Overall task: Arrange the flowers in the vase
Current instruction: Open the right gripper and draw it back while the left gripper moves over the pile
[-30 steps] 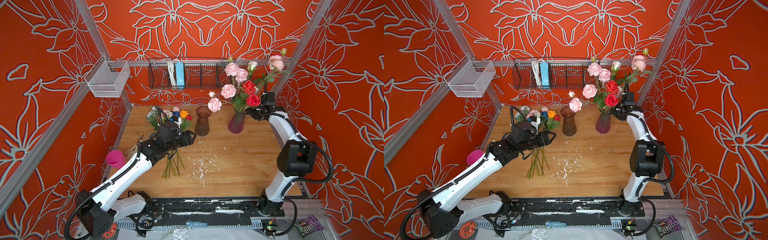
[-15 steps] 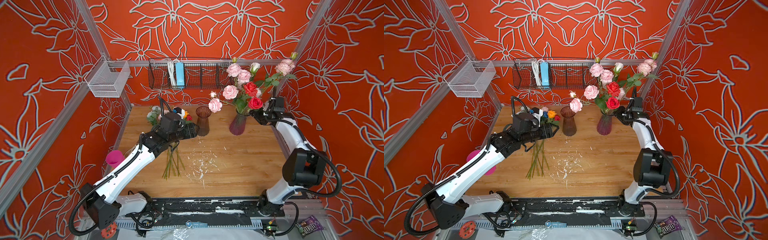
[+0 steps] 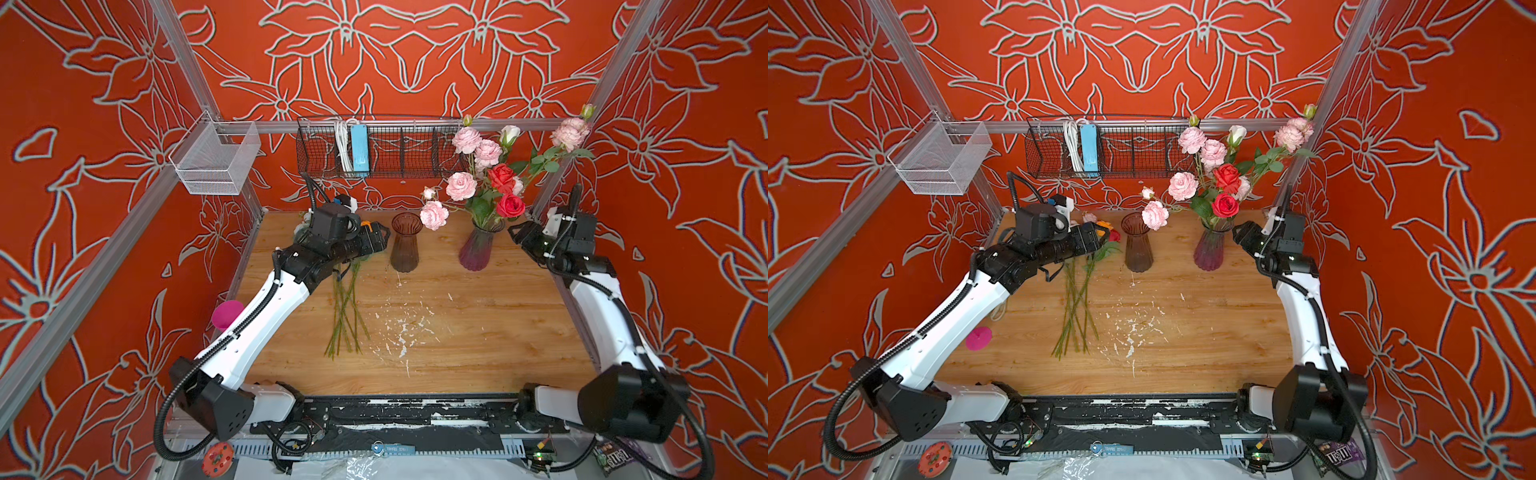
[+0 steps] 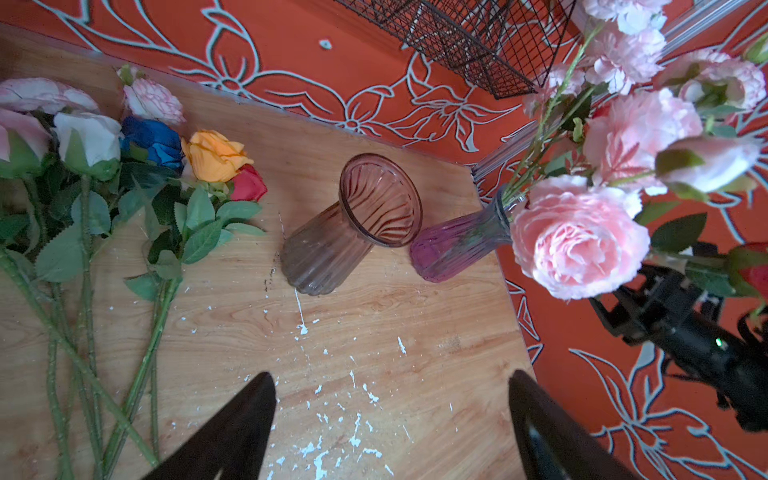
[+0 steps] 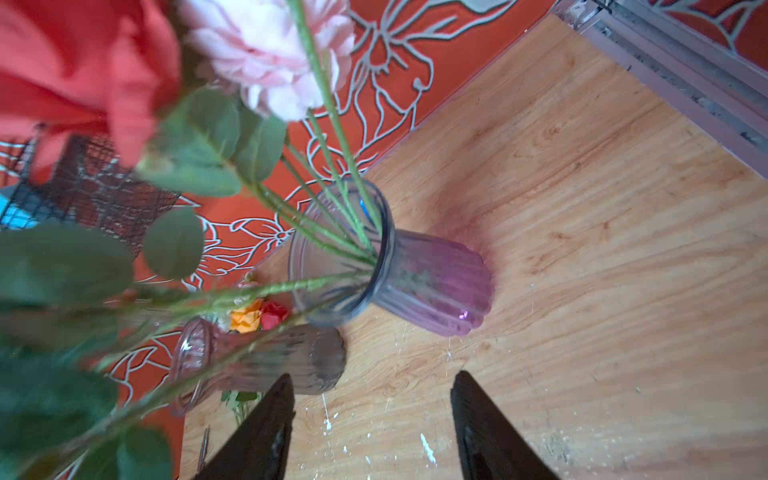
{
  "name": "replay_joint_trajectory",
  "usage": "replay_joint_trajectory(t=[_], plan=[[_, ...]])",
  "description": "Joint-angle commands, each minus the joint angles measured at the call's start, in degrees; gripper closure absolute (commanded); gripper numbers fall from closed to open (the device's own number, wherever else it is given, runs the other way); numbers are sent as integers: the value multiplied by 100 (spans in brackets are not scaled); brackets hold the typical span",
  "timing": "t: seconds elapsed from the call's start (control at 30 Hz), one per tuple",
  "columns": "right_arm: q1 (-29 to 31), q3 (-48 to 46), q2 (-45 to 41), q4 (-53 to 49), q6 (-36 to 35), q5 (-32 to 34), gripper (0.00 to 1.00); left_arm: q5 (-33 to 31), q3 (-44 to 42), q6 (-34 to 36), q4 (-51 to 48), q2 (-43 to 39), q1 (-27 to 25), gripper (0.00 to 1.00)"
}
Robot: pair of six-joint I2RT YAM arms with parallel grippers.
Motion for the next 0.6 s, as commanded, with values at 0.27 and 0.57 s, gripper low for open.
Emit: replay_joint_trajectory(t=[0.27, 0.57], plan=[[523, -1907, -2452, -601, -524, 294, 39, 510, 2597, 190, -1141, 2758, 318, 32], [589, -2309, -2522, -504, -489, 66, 41, -90, 3733, 325, -1770, 3890, 314, 38]])
